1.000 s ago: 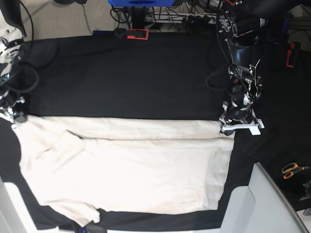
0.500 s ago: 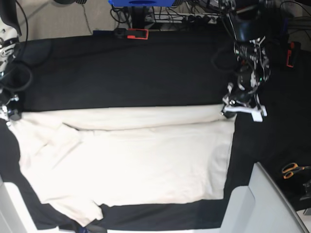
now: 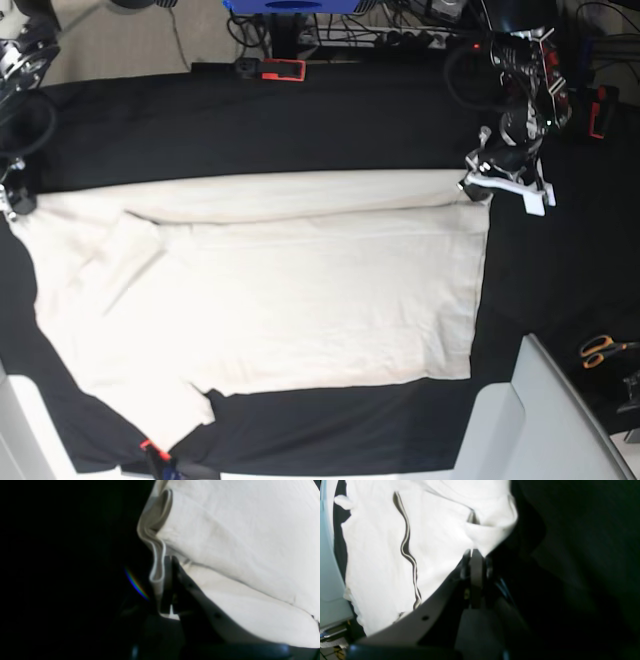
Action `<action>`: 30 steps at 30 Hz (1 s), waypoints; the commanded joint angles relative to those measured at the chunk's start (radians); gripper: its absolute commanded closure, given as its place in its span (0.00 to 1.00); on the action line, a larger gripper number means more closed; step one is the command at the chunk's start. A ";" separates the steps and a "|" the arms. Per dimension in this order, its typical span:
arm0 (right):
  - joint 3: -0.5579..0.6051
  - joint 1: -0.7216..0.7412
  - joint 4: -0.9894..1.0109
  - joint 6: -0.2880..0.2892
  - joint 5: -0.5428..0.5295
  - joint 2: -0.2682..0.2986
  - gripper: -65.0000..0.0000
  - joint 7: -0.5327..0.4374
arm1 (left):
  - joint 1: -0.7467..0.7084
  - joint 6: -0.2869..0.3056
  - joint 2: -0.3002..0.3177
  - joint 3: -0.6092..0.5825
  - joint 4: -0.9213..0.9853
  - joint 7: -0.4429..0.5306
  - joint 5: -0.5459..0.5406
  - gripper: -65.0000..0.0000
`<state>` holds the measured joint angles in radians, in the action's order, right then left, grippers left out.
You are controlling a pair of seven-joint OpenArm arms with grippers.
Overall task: Fold the T-shirt properly
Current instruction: 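Drag the folded shirt with both grippers away from the hem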
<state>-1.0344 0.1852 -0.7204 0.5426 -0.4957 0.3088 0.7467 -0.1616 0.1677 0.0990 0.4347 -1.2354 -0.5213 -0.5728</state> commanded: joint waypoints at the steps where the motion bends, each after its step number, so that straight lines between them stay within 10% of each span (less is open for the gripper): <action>1: -0.017 0.000 -0.051 0.007 -0.024 0.028 1.00 -0.011 | -0.008 -0.015 0.011 0.003 -0.020 -0.001 0.018 1.00; 30: -0.156 -0.240 -0.290 0.121 -0.022 -0.084 1.00 0.172 | -0.235 -0.015 0.011 0.011 -0.171 0.005 0.018 1.00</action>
<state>-1.1847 -0.0570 -0.9932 0.6548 -0.5037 0.1955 0.9325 -0.3882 0.1665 0.0978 0.4377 -1.3987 -0.5171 -0.5697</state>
